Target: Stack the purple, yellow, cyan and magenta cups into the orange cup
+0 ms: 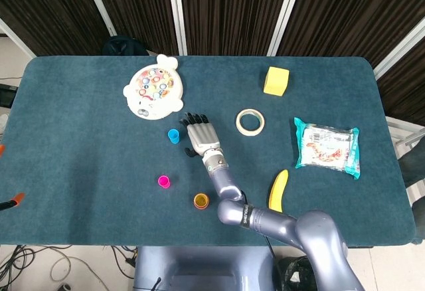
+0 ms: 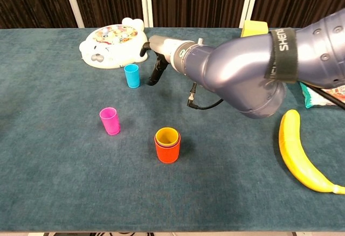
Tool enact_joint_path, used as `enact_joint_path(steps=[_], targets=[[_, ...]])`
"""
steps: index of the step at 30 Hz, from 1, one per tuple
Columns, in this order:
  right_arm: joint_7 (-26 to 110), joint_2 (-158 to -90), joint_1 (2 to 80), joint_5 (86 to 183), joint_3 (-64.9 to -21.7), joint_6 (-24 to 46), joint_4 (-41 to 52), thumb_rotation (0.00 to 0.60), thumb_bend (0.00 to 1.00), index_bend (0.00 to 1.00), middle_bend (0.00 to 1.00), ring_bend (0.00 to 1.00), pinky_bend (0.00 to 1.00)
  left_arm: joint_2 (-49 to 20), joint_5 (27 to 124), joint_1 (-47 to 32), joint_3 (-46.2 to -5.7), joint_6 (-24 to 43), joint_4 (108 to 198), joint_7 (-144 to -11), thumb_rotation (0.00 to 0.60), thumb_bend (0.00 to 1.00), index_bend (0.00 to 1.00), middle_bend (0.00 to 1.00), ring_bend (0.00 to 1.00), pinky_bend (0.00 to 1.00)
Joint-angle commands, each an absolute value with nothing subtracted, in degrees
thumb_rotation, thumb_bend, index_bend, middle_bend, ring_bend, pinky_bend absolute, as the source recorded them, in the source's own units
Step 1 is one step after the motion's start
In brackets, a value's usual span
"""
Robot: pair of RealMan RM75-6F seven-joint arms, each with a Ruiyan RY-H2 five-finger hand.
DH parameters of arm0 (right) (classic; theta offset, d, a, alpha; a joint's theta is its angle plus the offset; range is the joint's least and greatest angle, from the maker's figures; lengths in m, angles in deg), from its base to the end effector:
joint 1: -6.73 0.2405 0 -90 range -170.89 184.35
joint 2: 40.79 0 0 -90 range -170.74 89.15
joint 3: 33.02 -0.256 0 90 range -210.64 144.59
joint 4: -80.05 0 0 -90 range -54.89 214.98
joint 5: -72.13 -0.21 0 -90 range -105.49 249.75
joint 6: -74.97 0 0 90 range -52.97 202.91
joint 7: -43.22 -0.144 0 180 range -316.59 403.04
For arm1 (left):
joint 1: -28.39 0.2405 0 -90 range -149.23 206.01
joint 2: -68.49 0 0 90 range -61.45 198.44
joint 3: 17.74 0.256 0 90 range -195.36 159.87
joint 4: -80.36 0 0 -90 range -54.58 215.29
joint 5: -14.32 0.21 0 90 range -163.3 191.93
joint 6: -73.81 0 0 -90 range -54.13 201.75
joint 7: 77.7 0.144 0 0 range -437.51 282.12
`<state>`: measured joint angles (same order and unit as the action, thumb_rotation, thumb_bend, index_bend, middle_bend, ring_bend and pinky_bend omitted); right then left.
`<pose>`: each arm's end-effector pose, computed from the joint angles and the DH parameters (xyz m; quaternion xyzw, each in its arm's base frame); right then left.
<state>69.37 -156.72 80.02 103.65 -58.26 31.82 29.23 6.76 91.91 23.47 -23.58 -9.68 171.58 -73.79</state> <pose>0.0072 -0.4216 -0.1227 0.6955 -0.4771 0.3764 0.3836 -0.3333 0.1914 0.1877 -0.5638 -0.3745 -0.3370 0.6544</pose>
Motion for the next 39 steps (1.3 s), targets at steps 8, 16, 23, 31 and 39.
enact_joint_path(steps=[8,16,23,31,39], targets=[[67.7,-160.0,82.1,104.0,-60.6,32.8,33.9,0.6,0.41,0.27,0.0,0.01,0.04,6.9,91.8,23.4,-23.6,-9.6,171.6,-74.2,0.6,0.0,0.0,0.0,0.0,0.05],[67.3,-161.4,82.9,104.9,-61.5,33.1,35.1,0.6,0.4,0.27,0.0,0.01,0.04,7.0,91.9,23.4,-23.6,-9.5,171.6,-74.5,0.6,0.0,0.0,0.0,0.0,0.05],[67.2,-162.0,83.9,105.3,-62.4,33.3,36.4,0.6,0.41,0.27,0.0,0.01,0.04,7.0,91.9,23.4,-23.6,-9.4,171.6,-74.5,0.6,0.0,0.0,0.0,0.0,0.05],[67.3,-163.0,85.2,104.8,-63.6,34.1,39.0,0.6,0.41,0.27,0.0,0.01,0.04,7.1,91.8,23.5,-23.6,-9.6,171.7,-74.5,0.6,0.0,0.0,0.0,0.0,0.05],[67.6,-164.3,86.6,103.9,-65.0,35.8,42.6,0.6,0.41,0.31,0.0,0.01,0.04,7.2,91.6,23.6,-23.8,-9.8,171.8,-74.7,0.6,0.0,0.0,0.0,0.0,0.05]])
